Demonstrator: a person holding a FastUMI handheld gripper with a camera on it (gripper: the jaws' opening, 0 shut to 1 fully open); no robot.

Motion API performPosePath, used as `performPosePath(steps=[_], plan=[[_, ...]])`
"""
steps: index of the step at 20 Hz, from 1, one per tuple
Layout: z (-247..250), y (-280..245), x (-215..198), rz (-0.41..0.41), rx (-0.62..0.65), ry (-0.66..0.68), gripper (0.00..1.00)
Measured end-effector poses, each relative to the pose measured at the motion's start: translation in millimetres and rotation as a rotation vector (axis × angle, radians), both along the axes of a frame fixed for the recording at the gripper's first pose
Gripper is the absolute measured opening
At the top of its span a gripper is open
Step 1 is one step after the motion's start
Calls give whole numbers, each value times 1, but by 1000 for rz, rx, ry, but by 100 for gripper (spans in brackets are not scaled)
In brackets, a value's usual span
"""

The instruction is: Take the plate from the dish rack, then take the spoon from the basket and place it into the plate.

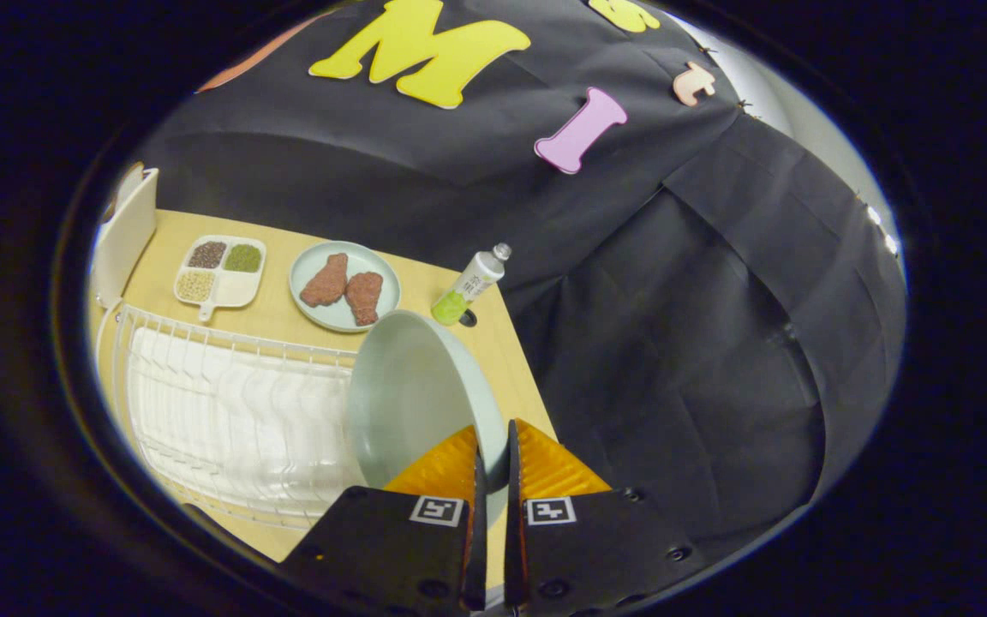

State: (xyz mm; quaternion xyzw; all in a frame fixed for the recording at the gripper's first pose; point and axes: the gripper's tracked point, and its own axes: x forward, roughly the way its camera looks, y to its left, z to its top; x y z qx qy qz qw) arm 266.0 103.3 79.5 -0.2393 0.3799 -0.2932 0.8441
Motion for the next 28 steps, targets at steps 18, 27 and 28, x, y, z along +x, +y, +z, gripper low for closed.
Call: performPosePath(steps=[18, 27, 28], plan=[[-148, 18, -192, 402, 634, 8, 13], [-242, -25, -187, 261, 936, 104, 13], [-247, -24, -187, 259, 966, 108, 13]])
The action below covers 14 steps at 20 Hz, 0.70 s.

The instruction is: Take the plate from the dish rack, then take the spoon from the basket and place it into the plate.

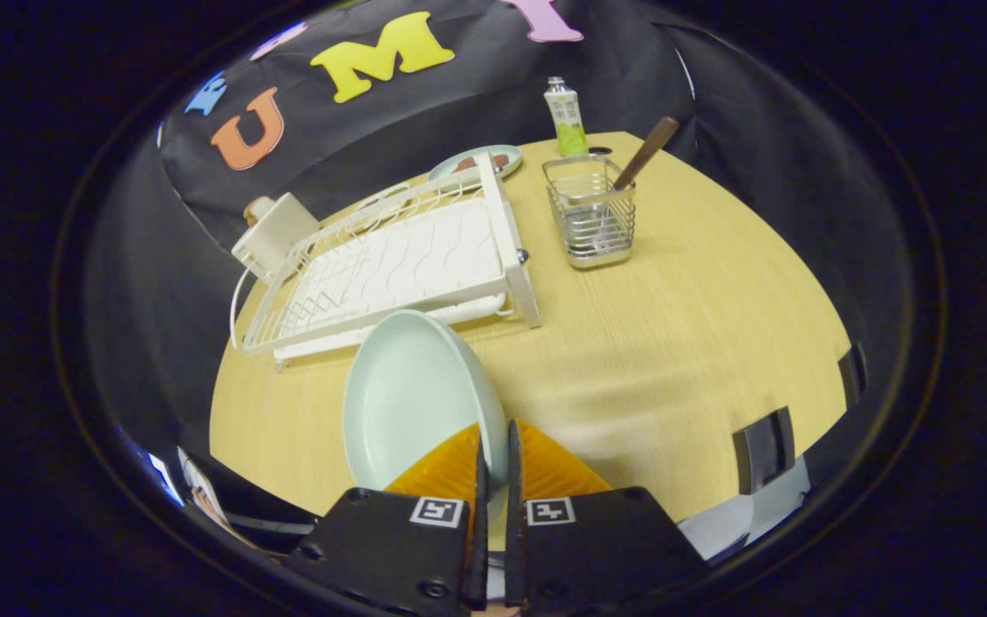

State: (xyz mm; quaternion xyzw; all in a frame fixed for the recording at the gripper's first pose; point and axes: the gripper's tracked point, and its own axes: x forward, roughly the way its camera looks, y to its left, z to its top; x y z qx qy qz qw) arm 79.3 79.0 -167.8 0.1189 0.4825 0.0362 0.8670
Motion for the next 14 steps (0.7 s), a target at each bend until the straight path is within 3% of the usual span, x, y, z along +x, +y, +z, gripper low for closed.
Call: performPosePath(steps=[4, 9, 14], plan=[[-25, 5, -3, 19, 99, 43, 13], [-38, -2, -4, -18, 183, 67, 14], [-45, -22, 2, -50, 106, 37, 17]])
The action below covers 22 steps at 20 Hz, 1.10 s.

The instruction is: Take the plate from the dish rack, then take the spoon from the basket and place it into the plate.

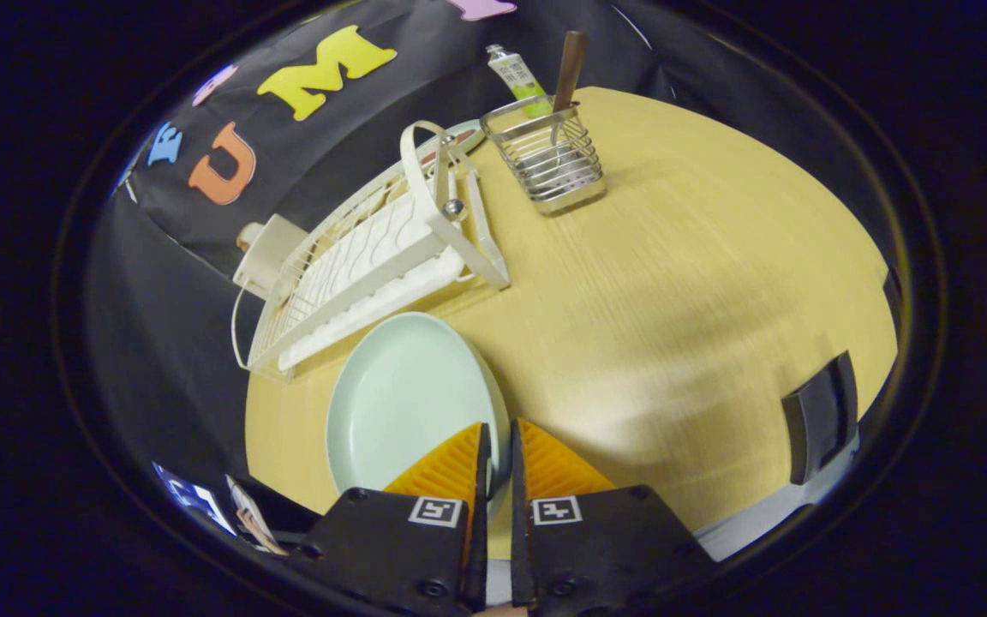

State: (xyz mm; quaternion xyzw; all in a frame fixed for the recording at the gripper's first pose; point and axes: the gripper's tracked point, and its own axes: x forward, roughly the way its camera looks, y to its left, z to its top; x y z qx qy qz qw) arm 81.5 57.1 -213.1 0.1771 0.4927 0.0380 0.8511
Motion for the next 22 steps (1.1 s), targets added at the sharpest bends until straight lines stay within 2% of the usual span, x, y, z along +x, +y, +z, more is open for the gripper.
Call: performPosePath(steps=[2, 3, 4, 6, 7, 9, 10, 14, 16, 19, 22], plan=[[-3, -6, 0, 3, -43, -16, 18], [-2, -6, 2, 11, -52, -28, 14], [-3, -6, 3, 13, -57, -43, 16], [2, -15, 5, 27, -116, -93, 26], [5, -21, 5, 36, -166, -122, 54], [13, -38, 11, 33, -271, -201, 66], [21, -45, 12, 29, -309, -237, 69], [52, -66, 33, -3, -336, -427, 80], [73, -83, 47, -24, -372, -527, 82], [94, -99, 72, -13, -446, -623, 98], [111, -107, 101, -28, -442, -689, 100]])
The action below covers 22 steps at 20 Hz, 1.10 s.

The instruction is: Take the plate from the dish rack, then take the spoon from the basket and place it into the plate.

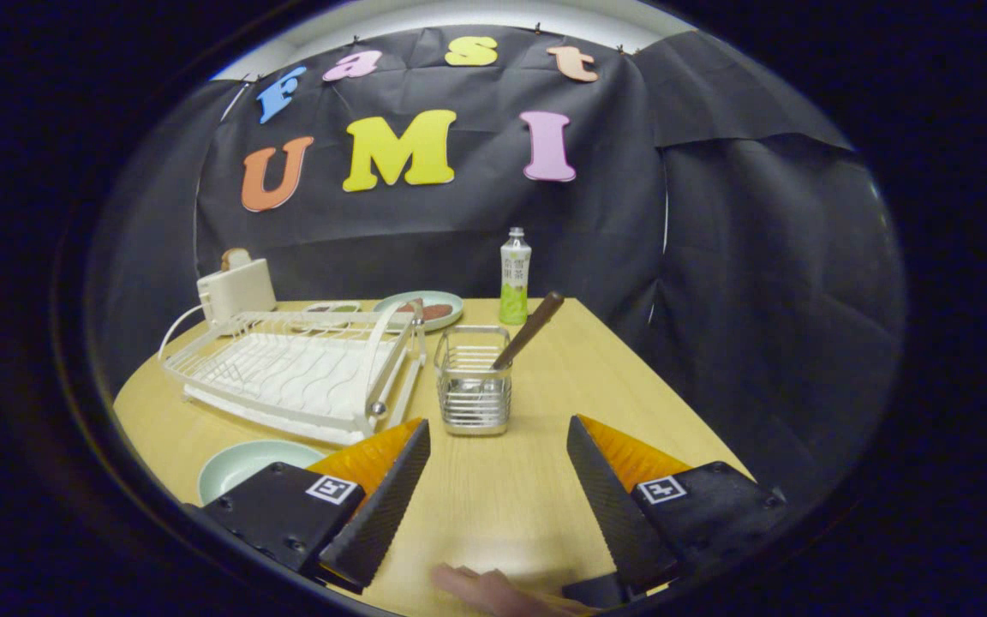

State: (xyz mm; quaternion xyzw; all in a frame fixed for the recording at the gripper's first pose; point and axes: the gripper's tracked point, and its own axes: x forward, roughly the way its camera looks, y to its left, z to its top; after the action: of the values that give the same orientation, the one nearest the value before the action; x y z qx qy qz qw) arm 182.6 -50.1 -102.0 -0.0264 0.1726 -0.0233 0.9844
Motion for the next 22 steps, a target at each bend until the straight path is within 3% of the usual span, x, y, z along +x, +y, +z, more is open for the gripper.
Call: performPosePath(steps=[5, 10, 12, 14, 16, 19, 22], plan=[[10, -18, 55, -33, 42, -36, 100], [24, -5, 98, 37, 100, -81, 100], [28, -4, 110, 9, 108, -108, 88], [25, 0, 113, -8, 104, -104, 64], [29, 7, 118, -5, 100, -113, 28], [38, 17, 117, -3, 88, -128, 20], [53, 14, 118, -54, 2, -168, 17]])
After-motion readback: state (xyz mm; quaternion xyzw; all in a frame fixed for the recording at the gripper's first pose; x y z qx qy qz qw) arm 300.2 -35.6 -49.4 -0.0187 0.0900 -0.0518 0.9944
